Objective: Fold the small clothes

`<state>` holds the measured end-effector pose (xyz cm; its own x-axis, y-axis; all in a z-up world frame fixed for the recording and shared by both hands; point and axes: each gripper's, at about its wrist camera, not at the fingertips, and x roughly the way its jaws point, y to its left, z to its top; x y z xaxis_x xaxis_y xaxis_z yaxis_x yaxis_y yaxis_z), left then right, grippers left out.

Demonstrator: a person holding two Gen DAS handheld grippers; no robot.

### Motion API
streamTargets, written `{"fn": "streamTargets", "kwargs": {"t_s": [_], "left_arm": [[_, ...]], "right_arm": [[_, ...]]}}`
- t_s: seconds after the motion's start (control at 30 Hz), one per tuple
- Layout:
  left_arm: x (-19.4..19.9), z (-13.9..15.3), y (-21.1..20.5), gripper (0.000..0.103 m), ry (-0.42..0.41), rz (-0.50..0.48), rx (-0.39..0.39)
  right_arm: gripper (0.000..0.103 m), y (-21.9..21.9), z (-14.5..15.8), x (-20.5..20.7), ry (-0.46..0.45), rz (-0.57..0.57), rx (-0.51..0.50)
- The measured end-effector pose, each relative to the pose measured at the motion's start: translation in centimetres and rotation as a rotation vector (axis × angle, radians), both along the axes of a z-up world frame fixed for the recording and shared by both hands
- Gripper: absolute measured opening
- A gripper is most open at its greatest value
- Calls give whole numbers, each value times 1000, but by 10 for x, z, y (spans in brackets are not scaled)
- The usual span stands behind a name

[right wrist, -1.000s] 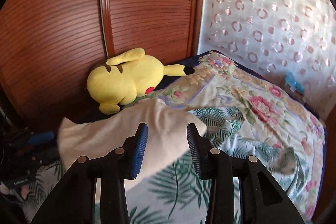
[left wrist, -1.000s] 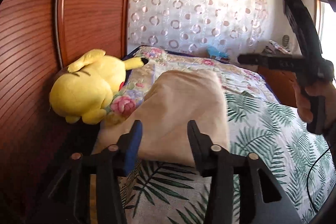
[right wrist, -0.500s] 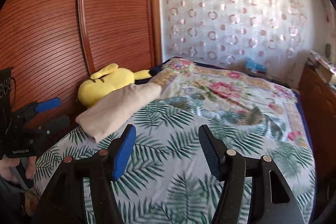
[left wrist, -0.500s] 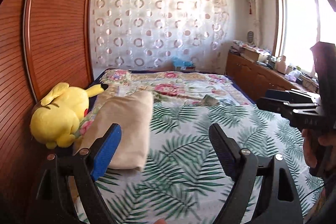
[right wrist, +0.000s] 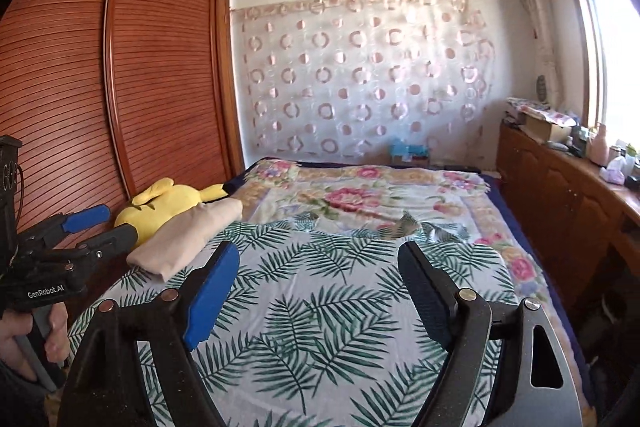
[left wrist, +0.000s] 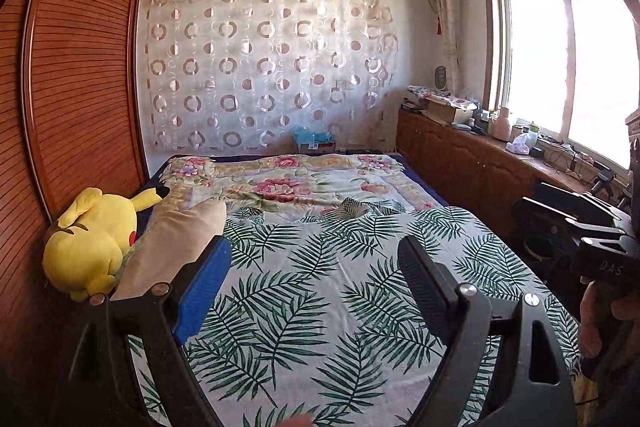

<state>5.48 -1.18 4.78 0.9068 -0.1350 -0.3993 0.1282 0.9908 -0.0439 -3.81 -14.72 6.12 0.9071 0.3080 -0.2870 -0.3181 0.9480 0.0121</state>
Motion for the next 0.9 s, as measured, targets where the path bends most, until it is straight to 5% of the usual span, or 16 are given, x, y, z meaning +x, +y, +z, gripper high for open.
{"fn": "streamTargets", "kwargs": {"t_s": [0.9], "left_arm": [[-8,2,-9,86,-5,29,14]], "right_arm": [[83,2,-13,-20,4,-45,22]]}}
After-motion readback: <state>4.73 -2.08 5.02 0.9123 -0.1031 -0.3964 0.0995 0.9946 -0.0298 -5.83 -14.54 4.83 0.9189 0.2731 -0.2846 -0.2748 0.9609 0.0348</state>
